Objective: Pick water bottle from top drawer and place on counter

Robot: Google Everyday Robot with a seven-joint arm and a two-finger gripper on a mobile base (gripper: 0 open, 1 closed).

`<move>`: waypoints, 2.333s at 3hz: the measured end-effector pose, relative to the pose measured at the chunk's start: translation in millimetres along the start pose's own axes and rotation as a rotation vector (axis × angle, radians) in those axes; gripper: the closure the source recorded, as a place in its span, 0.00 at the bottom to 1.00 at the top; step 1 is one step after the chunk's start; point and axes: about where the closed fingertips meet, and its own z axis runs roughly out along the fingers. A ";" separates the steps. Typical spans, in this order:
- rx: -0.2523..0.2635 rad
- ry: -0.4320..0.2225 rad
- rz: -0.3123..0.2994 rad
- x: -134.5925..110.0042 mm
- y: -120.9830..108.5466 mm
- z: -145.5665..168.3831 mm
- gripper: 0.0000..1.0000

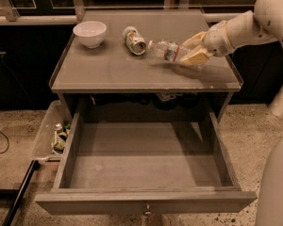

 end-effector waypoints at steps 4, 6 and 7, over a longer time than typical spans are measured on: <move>-0.037 0.041 0.021 12.1 4.7 20.1 0.34; -0.037 0.041 0.021 12.1 4.8 20.2 0.00; -0.037 0.041 0.021 12.1 4.8 20.2 0.00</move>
Offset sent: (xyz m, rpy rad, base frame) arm 0.0037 0.0055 -0.0194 -0.0261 0.0432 0.0009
